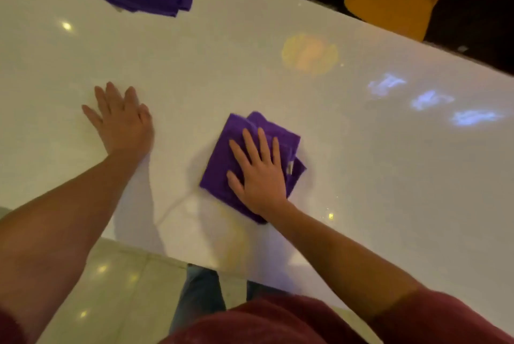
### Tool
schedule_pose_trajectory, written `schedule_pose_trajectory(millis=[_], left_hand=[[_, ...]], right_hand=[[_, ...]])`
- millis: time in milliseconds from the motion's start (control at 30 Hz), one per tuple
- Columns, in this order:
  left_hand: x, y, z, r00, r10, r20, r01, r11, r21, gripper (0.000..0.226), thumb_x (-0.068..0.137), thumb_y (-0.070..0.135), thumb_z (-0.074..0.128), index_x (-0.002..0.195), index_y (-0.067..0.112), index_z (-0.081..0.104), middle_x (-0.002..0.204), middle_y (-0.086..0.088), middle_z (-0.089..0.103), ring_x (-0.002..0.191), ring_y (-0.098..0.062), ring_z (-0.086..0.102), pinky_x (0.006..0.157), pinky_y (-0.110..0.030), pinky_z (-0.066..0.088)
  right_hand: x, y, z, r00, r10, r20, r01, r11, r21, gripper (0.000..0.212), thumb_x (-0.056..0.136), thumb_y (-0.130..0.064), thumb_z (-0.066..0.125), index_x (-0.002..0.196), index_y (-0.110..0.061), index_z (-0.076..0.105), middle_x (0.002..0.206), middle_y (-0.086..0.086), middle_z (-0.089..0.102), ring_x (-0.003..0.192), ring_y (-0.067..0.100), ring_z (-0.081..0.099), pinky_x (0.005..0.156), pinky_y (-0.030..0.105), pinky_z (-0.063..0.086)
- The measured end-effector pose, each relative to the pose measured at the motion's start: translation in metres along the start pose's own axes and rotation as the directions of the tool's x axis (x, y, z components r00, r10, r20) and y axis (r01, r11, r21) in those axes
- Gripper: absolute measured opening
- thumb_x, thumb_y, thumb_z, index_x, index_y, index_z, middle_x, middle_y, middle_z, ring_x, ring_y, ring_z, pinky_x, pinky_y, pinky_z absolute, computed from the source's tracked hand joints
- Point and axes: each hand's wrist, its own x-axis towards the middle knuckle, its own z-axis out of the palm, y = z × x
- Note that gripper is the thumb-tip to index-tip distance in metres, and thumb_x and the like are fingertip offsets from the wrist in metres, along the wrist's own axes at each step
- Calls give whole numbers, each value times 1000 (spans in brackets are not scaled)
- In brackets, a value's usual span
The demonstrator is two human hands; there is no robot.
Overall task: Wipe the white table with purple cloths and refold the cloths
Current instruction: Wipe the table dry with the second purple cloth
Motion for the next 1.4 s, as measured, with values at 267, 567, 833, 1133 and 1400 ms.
schedule_pose_trajectory(millis=[267, 567, 833, 1133, 1400], left_hand=[[-58, 156, 17, 981, 180, 71, -168, 975, -148, 59, 106, 39, 38, 161, 17, 34, 171, -17, 21, 160, -38, 11, 128, -59, 6], [-56, 157, 30, 986, 169, -5, -168, 982, -83, 58, 107, 42, 36, 160, 18, 35, 170, -18, 24, 159, -39, 16, 128, -58, 10], [-55, 155, 29, 984, 176, -11, -176, 979, -108, 59, 105, 38, 37, 160, 17, 37, 170, -18, 24, 159, -39, 16, 129, -58, 9], [-58, 158, 22, 986, 164, -7, -164, 977, -138, 60, 103, 36, 37, 159, 15, 38, 170, -21, 24, 159, -40, 16, 128, -60, 8], [-60, 158, 25, 982, 187, -31, -188, 979, -77, 61, 102, 39, 33, 158, 15, 36, 169, -21, 25, 158, -41, 16, 128, -59, 9]], right_hand=[[-69, 85, -17, 994, 80, -68, -79, 997, 12, 61, 102, -61, 49, 157, -35, 48, 173, -2, 32, 165, 28, 12, 131, 61, 10], [150, 140, -58, 878, 442, -182, -434, 897, 86, 65, 103, -61, 38, 159, -30, 45, 173, 5, 33, 163, 34, 18, 132, 58, 7], [59, 99, -36, 880, 430, -201, -436, 900, 15, 64, 105, -56, 37, 162, -27, 41, 173, 6, 32, 163, 35, 17, 131, 59, 10], [-87, 64, -4, 891, 411, -192, -418, 909, 8, 60, 103, -59, 47, 157, -33, 47, 171, -1, 35, 164, 29, 16, 130, 61, 14], [47, 145, -40, 836, 473, -280, -474, 878, 69, 64, 98, -58, 44, 155, -28, 52, 169, 6, 41, 161, 35, 25, 131, 58, 11]])
